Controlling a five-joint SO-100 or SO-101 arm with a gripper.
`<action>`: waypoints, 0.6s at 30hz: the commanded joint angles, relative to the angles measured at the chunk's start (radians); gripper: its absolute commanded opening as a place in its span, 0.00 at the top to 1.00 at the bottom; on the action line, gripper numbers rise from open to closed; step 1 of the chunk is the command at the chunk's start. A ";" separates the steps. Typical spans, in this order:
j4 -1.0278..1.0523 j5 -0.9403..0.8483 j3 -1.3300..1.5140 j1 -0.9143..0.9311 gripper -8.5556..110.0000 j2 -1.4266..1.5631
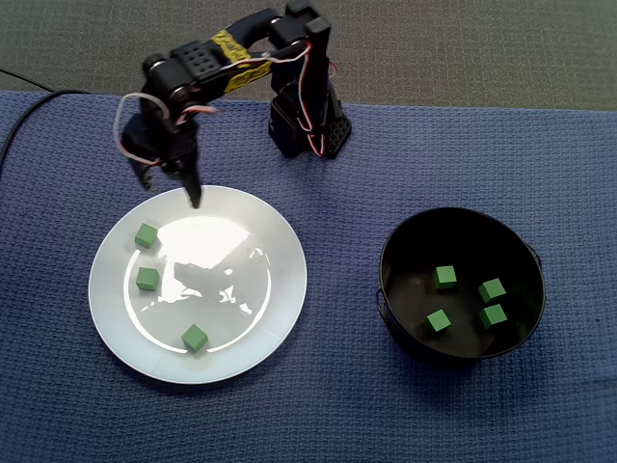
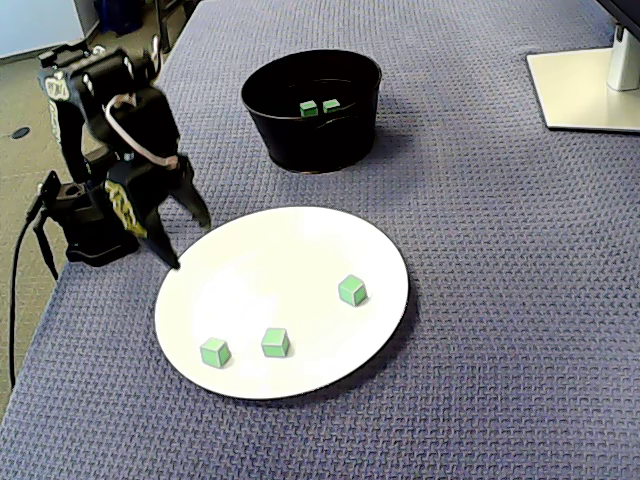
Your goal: Pick up the items on the white plate and put them in the black container.
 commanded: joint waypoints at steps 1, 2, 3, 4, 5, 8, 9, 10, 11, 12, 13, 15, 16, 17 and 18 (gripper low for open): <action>-0.080 -0.041 -0.061 0.034 0.70 -0.083; -0.094 -0.041 -0.071 0.040 0.70 -0.110; -0.100 -0.040 -0.081 0.046 0.69 -0.138; -0.107 -0.040 -0.092 0.051 0.68 -0.164; -0.121 -0.037 -0.101 0.054 0.67 -0.187; -0.143 -0.032 -0.135 0.064 0.66 -0.258; -0.143 -0.040 -0.144 0.069 0.66 -0.281; -0.146 -0.043 -0.152 0.072 0.65 -0.301; -0.155 -0.044 -0.155 0.075 0.65 -0.318; -0.166 -0.044 -0.158 0.077 0.65 -0.333; -0.175 -0.044 -0.164 0.078 0.65 -0.348; -0.178 -0.044 -0.176 0.080 0.65 -0.374; -0.179 -0.043 -0.183 0.081 0.65 -0.387; -0.183 -0.040 -0.189 0.081 0.65 -0.397; -0.189 -0.038 -0.189 0.081 0.65 -0.405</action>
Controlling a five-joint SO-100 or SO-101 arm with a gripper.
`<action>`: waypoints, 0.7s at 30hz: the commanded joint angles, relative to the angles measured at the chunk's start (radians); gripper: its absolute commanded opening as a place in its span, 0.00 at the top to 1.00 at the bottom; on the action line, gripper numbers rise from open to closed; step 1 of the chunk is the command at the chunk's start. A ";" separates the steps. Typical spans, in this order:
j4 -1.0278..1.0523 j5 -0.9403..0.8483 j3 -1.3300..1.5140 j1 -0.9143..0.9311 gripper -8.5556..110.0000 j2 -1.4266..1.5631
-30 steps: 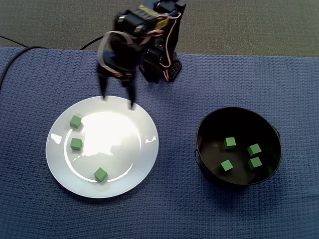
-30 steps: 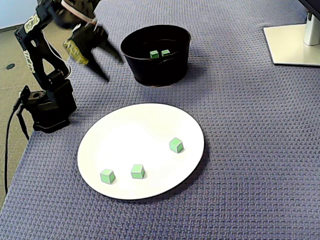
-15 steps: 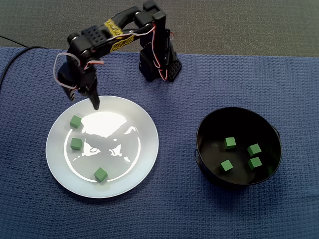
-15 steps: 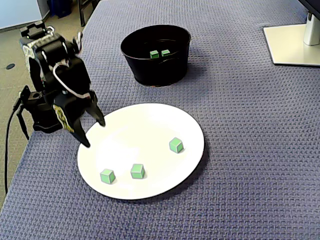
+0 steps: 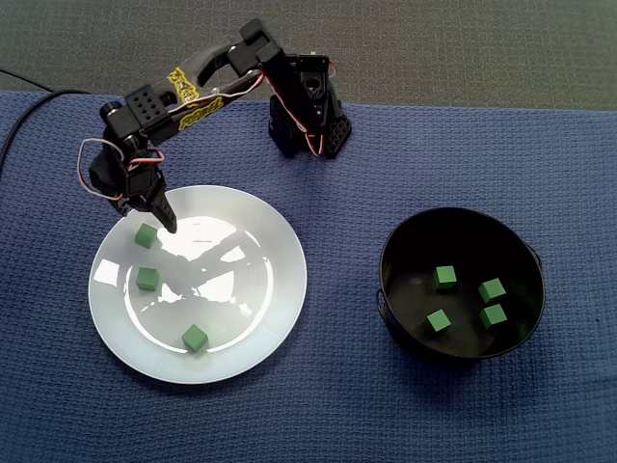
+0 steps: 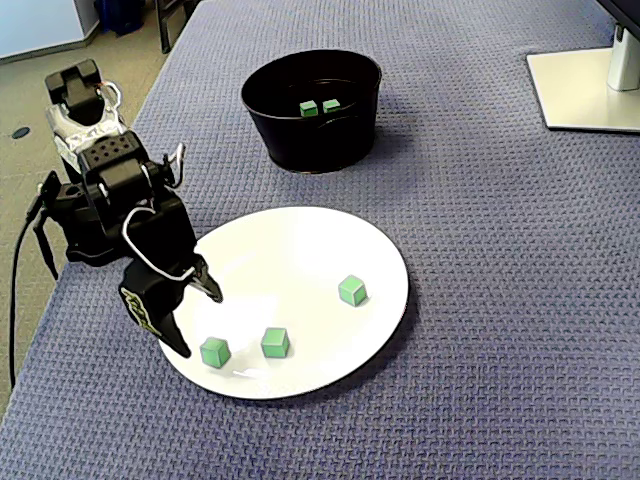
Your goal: Pick up the items on the white plate and put them in the black container.
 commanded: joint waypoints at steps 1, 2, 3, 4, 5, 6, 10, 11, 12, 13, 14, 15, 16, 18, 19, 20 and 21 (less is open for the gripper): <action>-0.028 -0.003 -0.058 0.009 0.65 -0.011; -0.032 -0.003 -0.058 0.008 0.65 -0.017; -0.037 -0.005 -0.058 0.008 0.65 -0.021; -0.041 -0.006 -0.058 0.009 0.65 -0.023; -0.048 -0.006 -0.058 0.009 0.65 -0.028; -0.058 -0.005 -0.058 0.009 0.65 -0.032; -0.117 -0.002 -0.051 0.009 0.66 -0.058; -0.126 -0.006 -0.048 0.009 0.67 -0.064; -0.127 -0.011 -0.046 0.011 0.66 -0.071; -0.127 -0.012 -0.043 0.012 0.66 -0.075; -0.127 -0.012 -0.040 0.012 0.66 -0.078; -0.129 -0.012 -0.035 0.012 0.66 -0.081; -0.130 -0.012 -0.032 0.012 0.66 -0.084; -0.138 -0.008 -0.023 0.012 0.66 -0.091; -0.140 -0.005 -0.018 0.011 0.66 -0.092; -0.140 -0.005 -0.015 0.011 0.66 -0.094; -0.140 -0.003 -0.011 0.009 0.66 -0.095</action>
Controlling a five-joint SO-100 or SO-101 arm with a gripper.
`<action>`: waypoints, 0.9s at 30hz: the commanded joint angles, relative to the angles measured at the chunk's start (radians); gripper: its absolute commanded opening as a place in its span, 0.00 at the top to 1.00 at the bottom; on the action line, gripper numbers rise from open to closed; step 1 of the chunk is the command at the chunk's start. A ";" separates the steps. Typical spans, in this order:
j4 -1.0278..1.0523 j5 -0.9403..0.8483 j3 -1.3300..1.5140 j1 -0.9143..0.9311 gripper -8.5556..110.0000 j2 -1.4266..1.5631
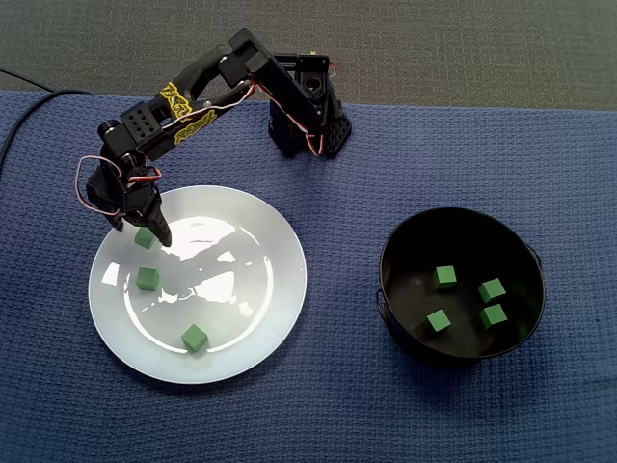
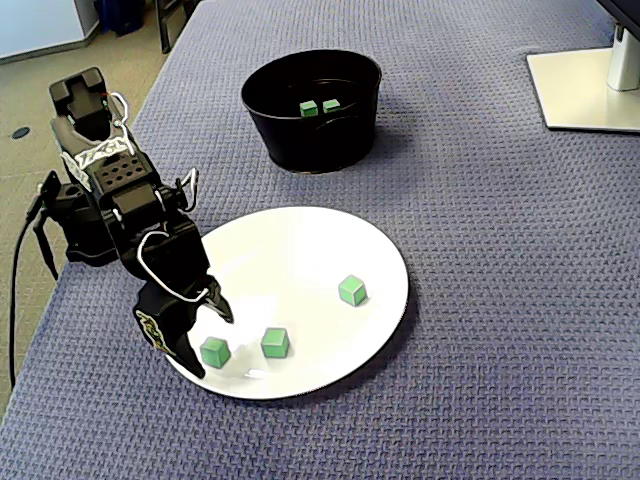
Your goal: Pick up the items on the white plate and put them in the black container.
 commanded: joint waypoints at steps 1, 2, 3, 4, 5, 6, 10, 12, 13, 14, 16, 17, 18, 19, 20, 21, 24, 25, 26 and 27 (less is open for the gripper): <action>-0.018 0.000 -0.005 0.017 0.66 0.002; -0.018 0.003 0.002 0.017 0.65 0.002; -0.018 0.006 0.006 0.017 0.65 0.002; -0.018 0.011 0.012 0.015 0.66 0.003; -0.018 0.017 0.018 0.015 0.66 0.005; -0.018 0.018 0.025 0.015 0.66 0.008; -0.018 0.023 0.054 0.012 0.69 0.017; -0.018 0.025 0.064 0.011 0.72 0.020; -0.023 0.028 0.072 0.009 0.74 0.021; -0.028 0.029 0.081 0.008 0.77 0.026; -0.031 0.029 0.098 0.008 0.82 0.032; -0.032 0.028 0.109 0.008 0.85 0.035; -0.035 0.025 0.118 0.008 0.87 0.038; -0.040 0.025 0.129 0.009 0.90 0.041; -0.044 0.025 0.140 0.009 0.93 0.043; -0.049 0.028 0.147 0.011 0.93 0.044; -0.051 0.032 0.156 0.014 0.93 0.046; -0.051 0.038 0.153 0.015 0.93 0.046; -0.051 0.044 0.150 0.015 0.93 0.046; -0.051 0.052 0.143 0.015 0.93 0.046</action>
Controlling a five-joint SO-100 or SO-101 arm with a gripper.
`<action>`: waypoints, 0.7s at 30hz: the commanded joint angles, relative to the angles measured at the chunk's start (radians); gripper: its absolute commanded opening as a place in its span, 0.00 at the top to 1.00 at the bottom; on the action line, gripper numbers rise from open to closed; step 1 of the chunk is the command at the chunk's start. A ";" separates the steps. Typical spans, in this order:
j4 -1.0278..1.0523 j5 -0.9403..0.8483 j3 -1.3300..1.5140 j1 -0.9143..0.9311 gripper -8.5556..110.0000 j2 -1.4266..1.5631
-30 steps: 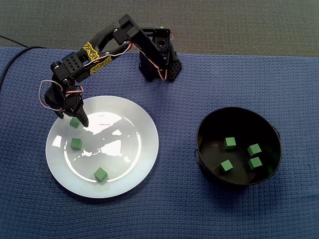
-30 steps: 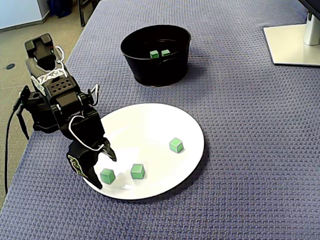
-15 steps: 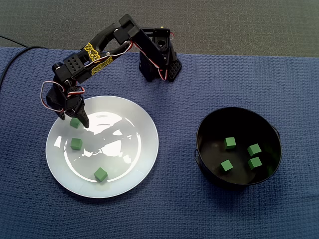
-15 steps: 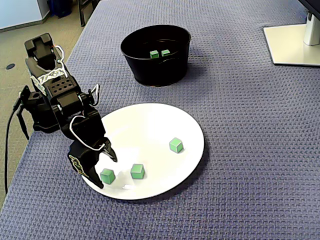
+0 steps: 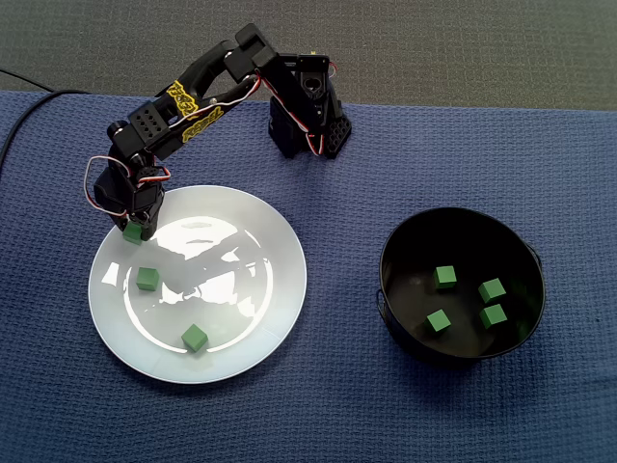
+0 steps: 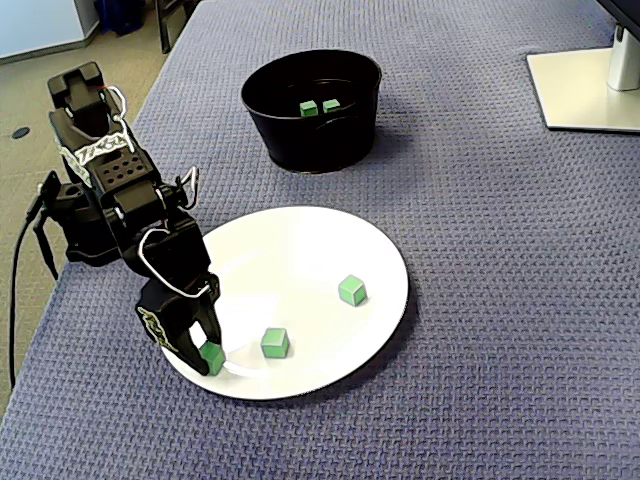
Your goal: Pick up the items on the white plate and put them in the black container.
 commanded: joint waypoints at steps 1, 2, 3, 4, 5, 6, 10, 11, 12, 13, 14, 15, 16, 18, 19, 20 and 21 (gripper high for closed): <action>-0.008 0.043 -0.003 0.017 0.93 0.005; -0.006 0.067 -0.025 0.014 0.93 0.011; -0.003 0.095 -0.051 0.011 0.93 0.020; -0.003 0.129 -0.081 0.006 0.93 0.035; -0.003 0.170 -0.117 0.000 0.93 0.051; -0.005 0.219 -0.155 -0.005 0.93 0.071; -0.031 0.400 -0.265 -0.031 0.93 0.176; -0.058 0.449 -0.276 -0.041 0.93 0.210; -0.081 0.506 -0.293 -0.055 0.93 0.244; -0.100 0.557 -0.310 -0.072 0.93 0.276; -0.124 0.617 -0.319 -0.092 0.93 0.314; -0.141 0.673 -0.324 -0.115 0.93 0.357; -0.146 0.729 -0.328 -0.143 0.93 0.405; -0.153 0.853 -0.330 -0.212 0.93 0.505; -0.156 0.928 -0.330 -0.252 0.93 0.557; -0.158 1.002 -0.331 -0.295 0.93 0.609; -0.160 1.071 -0.331 -0.341 0.93 0.661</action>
